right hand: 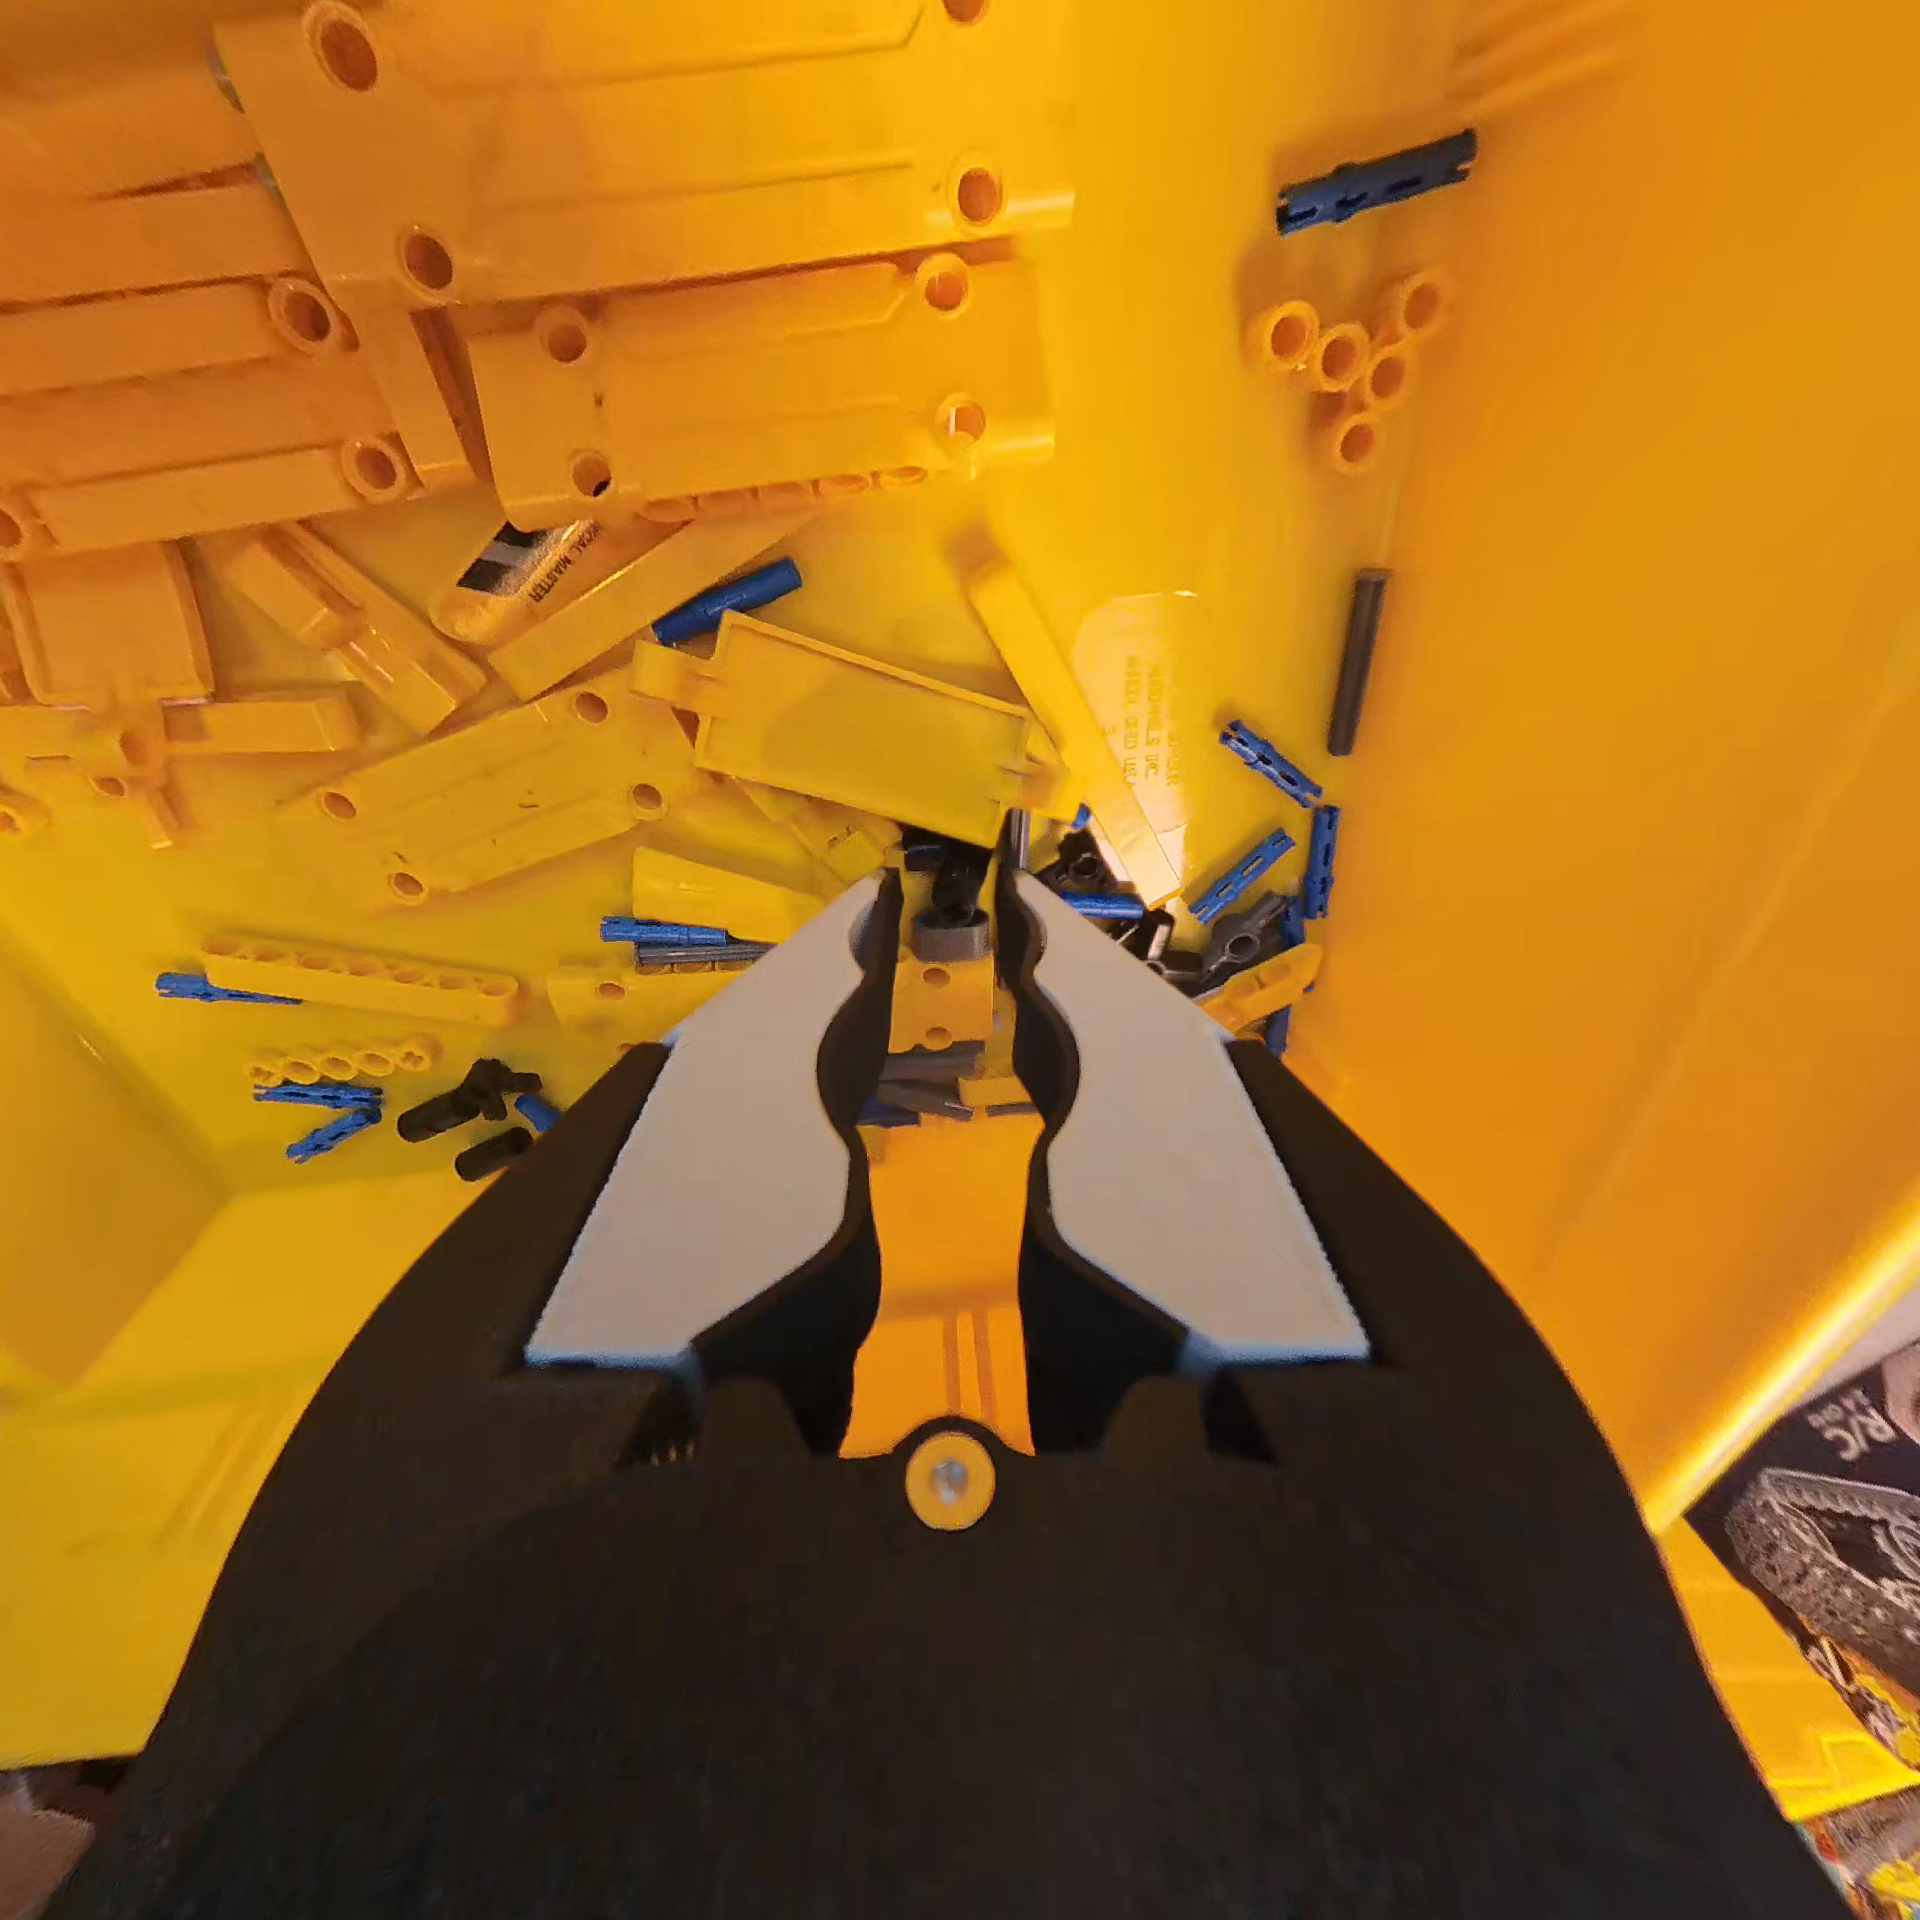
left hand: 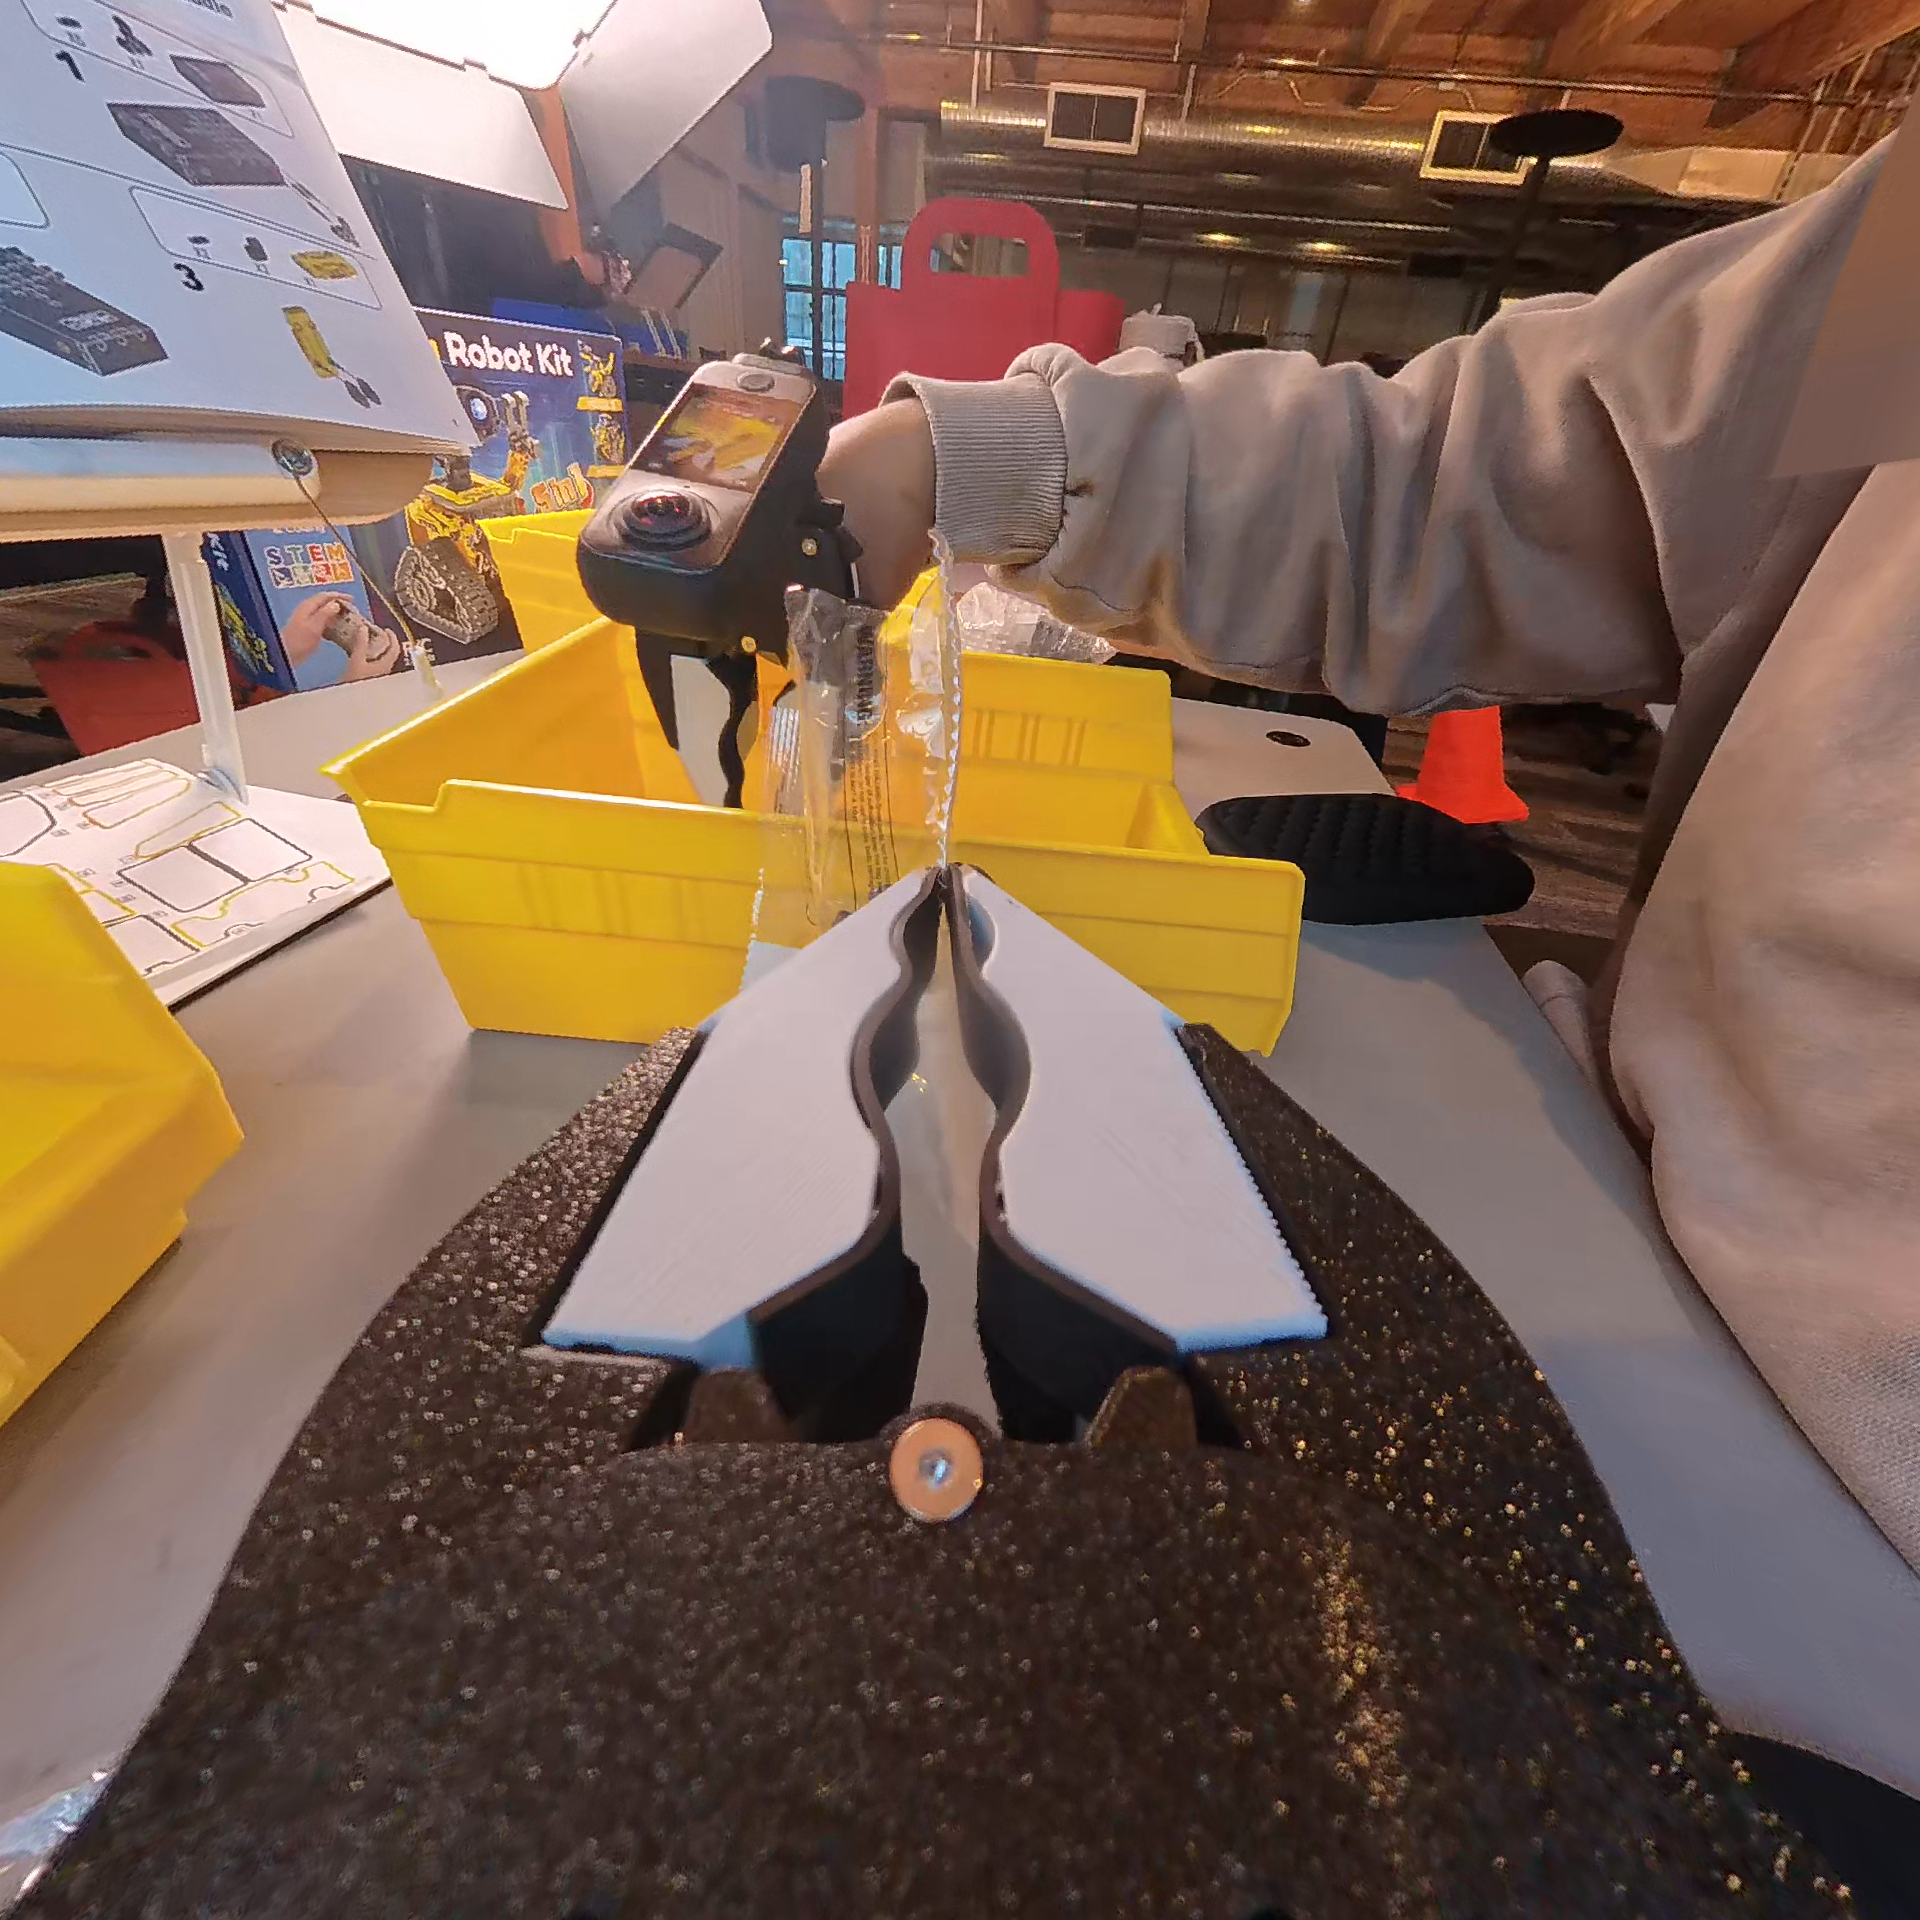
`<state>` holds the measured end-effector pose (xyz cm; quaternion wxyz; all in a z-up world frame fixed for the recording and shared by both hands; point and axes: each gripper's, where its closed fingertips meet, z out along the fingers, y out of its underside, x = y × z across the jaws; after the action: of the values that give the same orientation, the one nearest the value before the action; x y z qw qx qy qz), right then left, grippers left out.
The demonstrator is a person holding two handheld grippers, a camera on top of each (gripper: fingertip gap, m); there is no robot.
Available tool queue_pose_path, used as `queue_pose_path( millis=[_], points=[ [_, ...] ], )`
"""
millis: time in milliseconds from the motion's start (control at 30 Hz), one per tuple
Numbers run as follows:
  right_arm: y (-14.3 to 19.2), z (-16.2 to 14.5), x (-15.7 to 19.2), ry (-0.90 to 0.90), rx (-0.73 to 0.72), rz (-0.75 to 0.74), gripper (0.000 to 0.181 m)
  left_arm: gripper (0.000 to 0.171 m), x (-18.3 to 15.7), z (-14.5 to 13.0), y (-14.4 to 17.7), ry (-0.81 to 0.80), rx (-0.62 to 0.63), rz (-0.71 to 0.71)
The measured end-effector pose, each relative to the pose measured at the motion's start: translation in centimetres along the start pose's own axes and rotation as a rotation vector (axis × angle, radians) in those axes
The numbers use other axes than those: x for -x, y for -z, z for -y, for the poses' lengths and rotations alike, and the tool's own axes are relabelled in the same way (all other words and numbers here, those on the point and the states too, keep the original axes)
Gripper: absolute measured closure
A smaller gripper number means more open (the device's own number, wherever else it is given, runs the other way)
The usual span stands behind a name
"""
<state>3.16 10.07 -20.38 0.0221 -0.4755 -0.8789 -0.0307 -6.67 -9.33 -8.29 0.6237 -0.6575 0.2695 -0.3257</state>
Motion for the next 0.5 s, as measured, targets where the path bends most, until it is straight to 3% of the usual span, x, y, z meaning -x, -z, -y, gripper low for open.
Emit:
queue_pose_path(
  millis=[367, 500],
  points=[
    [-0.2, 0.5, 0.5, -0.075, -0.033, 0.091, 0.167, 0.171, -0.1, 0.0, 0.0, 0.0, 0.004, -0.005],
    [2.0, 0.6, 1.0, -0.08, -0.12, 0.09, 0.167, 0.171, -0.2, 0.2, 0.0, -0.006, -0.001, -0.006]
  ],
)
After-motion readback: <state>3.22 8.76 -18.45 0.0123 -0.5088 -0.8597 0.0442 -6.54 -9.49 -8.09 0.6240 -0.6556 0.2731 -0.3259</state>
